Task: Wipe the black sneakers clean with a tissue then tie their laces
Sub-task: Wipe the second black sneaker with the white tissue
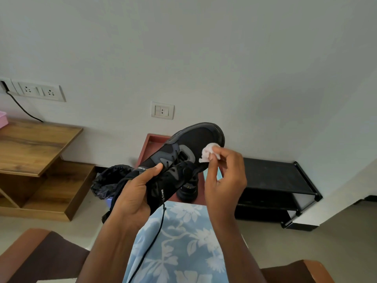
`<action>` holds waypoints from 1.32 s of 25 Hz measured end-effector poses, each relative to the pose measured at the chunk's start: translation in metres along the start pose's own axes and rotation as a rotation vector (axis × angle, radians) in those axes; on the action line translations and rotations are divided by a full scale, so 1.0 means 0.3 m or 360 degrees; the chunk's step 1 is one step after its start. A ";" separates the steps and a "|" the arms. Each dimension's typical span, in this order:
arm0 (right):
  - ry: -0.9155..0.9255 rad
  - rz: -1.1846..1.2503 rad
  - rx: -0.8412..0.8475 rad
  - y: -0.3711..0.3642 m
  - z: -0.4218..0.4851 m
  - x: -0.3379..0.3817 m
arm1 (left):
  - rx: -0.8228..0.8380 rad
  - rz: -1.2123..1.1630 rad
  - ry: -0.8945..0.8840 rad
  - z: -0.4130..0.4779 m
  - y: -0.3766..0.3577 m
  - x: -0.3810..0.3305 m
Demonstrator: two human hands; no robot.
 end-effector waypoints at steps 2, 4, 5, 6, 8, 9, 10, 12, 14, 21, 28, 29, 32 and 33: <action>0.0045 -0.0007 0.0012 -0.001 -0.008 0.013 | 0.0046 -0.0085 0.0115 0.006 -0.004 0.005; 0.0086 -0.0052 -0.0004 0.014 0.038 0.023 | 0.0070 -0.0107 0.0175 0.010 -0.004 0.012; 0.0084 -0.0091 -0.0030 0.025 0.072 0.023 | 0.0081 -0.0096 0.0188 0.012 -0.003 0.016; 0.0066 -0.0124 -0.0056 0.038 0.107 0.020 | 0.0094 -0.0084 0.0195 0.012 -0.003 0.020; 0.0048 -0.0152 -0.0080 0.059 0.155 0.013 | 0.0110 -0.0076 0.0200 0.012 -0.003 0.021; 0.0067 -0.0159 -0.0086 0.064 0.158 0.014 | 0.0113 -0.0085 0.0207 0.013 -0.003 0.020; 0.0105 -0.0162 -0.0094 0.066 0.146 0.020 | 0.0125 -0.0104 0.0215 0.015 -0.004 0.017; 0.0186 -0.0161 -0.0103 0.059 0.088 0.030 | 0.0153 -0.0157 0.0225 0.025 0.002 0.010; 0.0180 -0.0151 -0.0095 0.038 0.020 0.025 | 0.0157 -0.0200 0.0237 0.037 0.013 0.008; 0.0112 -0.0131 -0.0019 0.056 0.123 0.021 | 0.0154 -0.0130 0.0263 0.039 0.023 0.026; 0.0012 -0.0039 -0.0017 0.031 0.010 -0.017 | 0.0144 -0.0106 0.0150 0.038 0.013 0.005; -0.0062 0.0024 -0.0026 0.024 -0.016 -0.030 | 0.0126 -0.0067 0.0128 0.039 0.017 0.001; -0.0169 0.0152 -0.0051 0.034 0.026 -0.061 | 0.0079 0.0082 0.0036 0.034 0.026 -0.002; -0.0184 0.0144 -0.0028 0.043 0.057 -0.063 | 0.0050 0.0147 -0.0012 0.031 0.028 -0.003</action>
Point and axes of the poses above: each hand's wrist, its own z-axis towards the middle knuckle, its own y-axis out of the back of the hand, x = y × z, the point moved 5 cm from there along z, towards the middle knuckle, and after that the axes turned 14 degrees about x, right-handed, at the moved point
